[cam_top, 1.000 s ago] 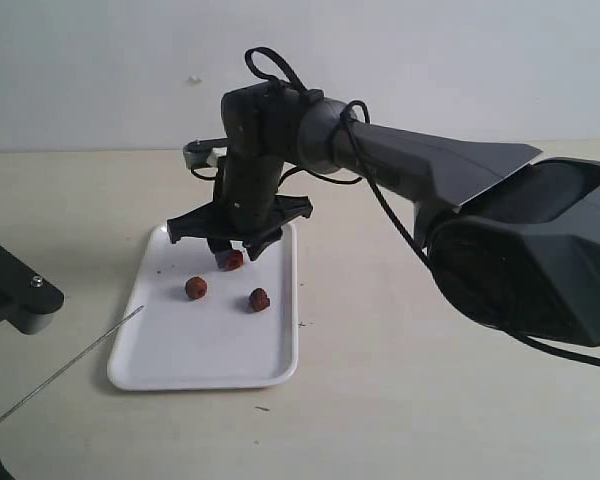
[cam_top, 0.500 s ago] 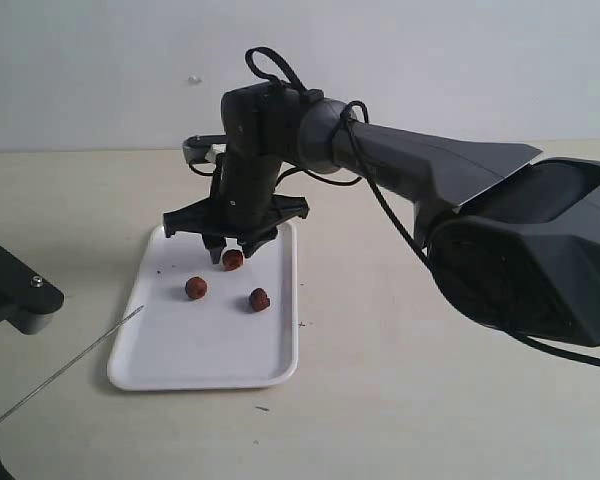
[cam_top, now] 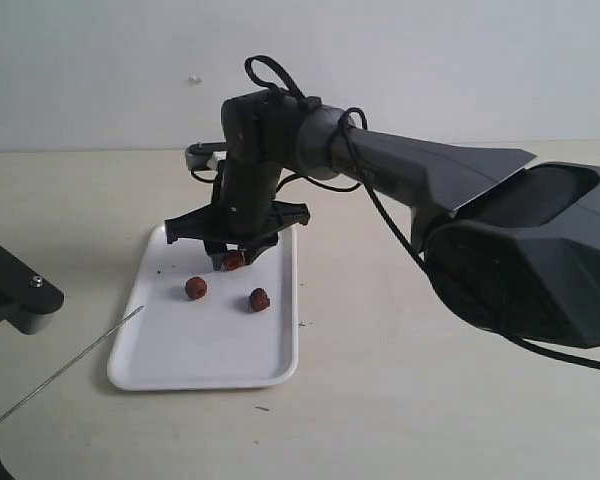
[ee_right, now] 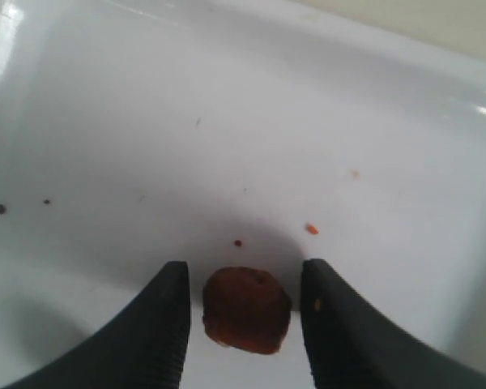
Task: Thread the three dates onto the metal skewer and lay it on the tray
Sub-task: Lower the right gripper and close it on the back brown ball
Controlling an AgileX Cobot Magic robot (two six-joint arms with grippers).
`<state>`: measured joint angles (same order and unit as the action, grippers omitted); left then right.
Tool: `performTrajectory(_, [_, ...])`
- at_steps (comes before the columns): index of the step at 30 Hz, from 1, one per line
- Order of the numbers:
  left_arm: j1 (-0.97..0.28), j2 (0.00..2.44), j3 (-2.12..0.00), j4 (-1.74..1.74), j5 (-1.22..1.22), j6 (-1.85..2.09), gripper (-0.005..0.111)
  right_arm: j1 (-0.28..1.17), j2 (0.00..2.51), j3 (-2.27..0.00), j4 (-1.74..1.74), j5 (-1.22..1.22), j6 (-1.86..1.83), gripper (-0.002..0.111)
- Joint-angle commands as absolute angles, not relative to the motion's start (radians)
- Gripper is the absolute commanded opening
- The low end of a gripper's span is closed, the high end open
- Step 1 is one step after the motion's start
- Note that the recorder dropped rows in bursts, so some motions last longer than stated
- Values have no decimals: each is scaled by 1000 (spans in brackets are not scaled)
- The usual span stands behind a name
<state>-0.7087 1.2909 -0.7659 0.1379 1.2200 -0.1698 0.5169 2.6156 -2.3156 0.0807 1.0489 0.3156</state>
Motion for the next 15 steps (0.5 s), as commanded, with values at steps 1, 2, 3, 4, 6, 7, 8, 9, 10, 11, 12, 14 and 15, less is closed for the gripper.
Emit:
performTrajectory(1, [-709, 1281, -759, 135, 1221, -181, 0, 517, 2614, -2323, 72, 1052, 317, 43])
performTrajectory(2, [-709, 1281, -759, 135, 1221, -181, 0, 517, 2615, -2323, 72, 1052, 317, 43])
performTrajectory(3, [-709, 1281, -759, 135, 1221, -181, 0, 517, 2615, -2323, 72, 1052, 317, 43])
performTrajectory(4, [-709, 1281, -759, 135, 1221, -181, 0, 517, 2615, -2323, 70, 1052, 317, 43])
performTrajectory(6, [-709, 1281, -759, 135, 1221, -181, 0, 517, 2615, -2323, 70, 1052, 317, 43])
performTrajectory(7, [-709, 1281, -759, 135, 1221, -181, 0, 517, 2615, -2323, 70, 1052, 317, 43])
performTrajectory(8, [-709, 1281, -759, 135, 1221, -181, 0, 517, 2615, -2323, 70, 1052, 317, 43])
performTrajectory(9, [-709, 1281, -759, 135, 1221, -181, 0, 517, 2615, -2323, 70, 1052, 317, 43])
performTrajectory(10, [-709, 1281, -759, 135, 1221, -181, 0, 517, 2615, -2323, 70, 1052, 317, 43])
performTrajectory(11, [-709, 1281, -759, 135, 1221, -181, 0, 517, 2615, -2323, 70, 1052, 317, 43])
performTrajectory(12, [-709, 1281, -759, 135, 1221, -181, 0, 517, 2615, -2323, 70, 1052, 317, 41])
performTrajectory(14, [-709, 1281, -759, 135, 1221, -181, 0, 517, 2615, -2323, 70, 1052, 317, 36])
performTrajectory(15, [-709, 1281, -759, 135, 1221, -181, 0, 517, 2615, -2323, 70, 1052, 317, 31])
